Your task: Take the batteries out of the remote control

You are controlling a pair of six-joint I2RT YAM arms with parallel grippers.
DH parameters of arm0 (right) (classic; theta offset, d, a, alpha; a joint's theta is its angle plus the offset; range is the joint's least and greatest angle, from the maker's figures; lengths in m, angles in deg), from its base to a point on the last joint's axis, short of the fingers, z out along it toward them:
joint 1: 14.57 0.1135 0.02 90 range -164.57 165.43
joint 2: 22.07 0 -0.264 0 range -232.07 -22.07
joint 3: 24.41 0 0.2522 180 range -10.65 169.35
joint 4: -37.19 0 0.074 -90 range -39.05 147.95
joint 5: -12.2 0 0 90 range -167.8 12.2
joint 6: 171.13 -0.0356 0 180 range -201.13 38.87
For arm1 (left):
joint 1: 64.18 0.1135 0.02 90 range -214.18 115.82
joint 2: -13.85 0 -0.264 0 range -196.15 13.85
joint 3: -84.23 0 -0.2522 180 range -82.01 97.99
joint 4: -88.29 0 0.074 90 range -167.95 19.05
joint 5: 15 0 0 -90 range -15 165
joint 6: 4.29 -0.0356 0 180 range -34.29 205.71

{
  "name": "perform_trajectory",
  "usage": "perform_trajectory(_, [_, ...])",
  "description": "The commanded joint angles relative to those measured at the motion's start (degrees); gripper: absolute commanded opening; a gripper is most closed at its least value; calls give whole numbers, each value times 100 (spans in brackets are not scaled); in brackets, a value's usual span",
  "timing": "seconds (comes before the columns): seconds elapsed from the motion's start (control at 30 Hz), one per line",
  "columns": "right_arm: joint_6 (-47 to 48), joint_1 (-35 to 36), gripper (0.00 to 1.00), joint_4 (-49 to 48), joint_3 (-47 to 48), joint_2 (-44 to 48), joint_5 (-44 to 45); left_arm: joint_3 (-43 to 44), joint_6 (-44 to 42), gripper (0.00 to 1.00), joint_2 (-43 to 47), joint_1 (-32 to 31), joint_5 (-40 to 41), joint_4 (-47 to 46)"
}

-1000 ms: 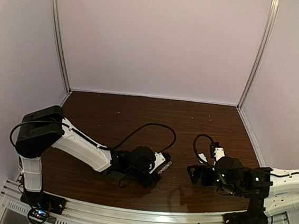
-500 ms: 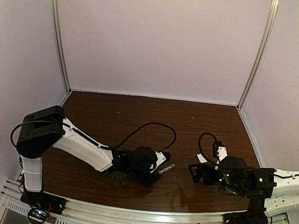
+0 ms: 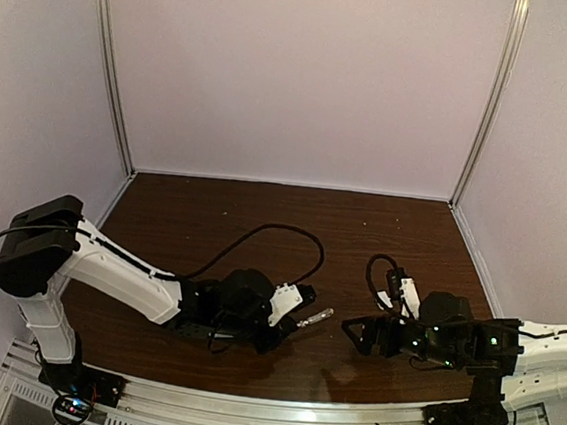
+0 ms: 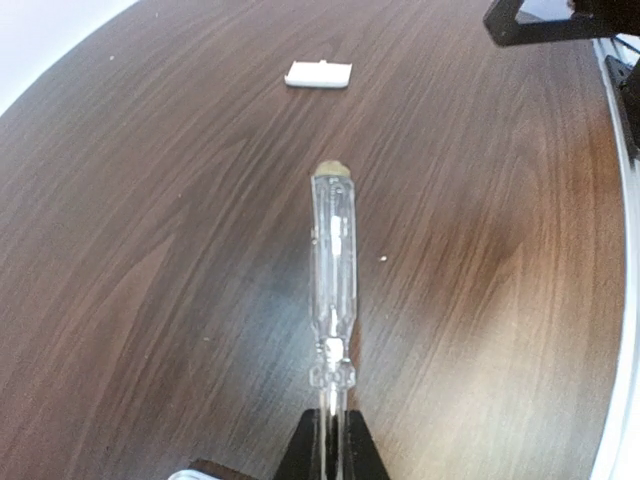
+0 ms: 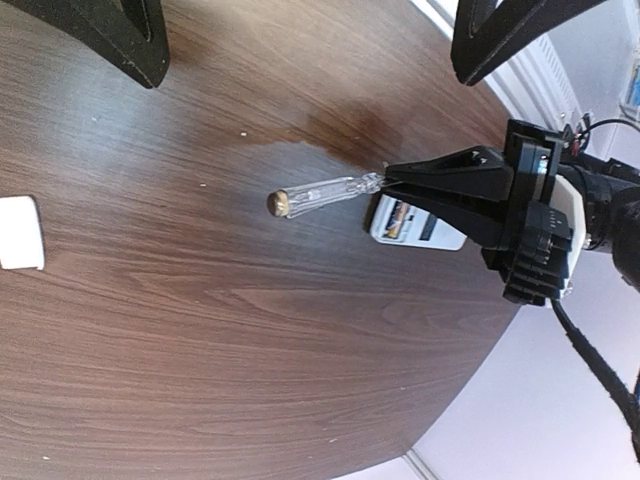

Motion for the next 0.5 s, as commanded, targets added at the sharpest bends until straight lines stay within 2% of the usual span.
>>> perform_trajectory(0.0, [181,-56,100,-636,147,-33,-821,-422,-519,0,387,-25,-238,-836])
perform_trajectory(0.23, [97,-329,100,-588,582,-534,-1659,-1152,-1157,0,830,-29,-335,-1884])
perform_trajectory(0.47, [193,-622,100,-586,1026,-1247,-2353,-1520,-1420,0,1038,-27,-384,-2321])
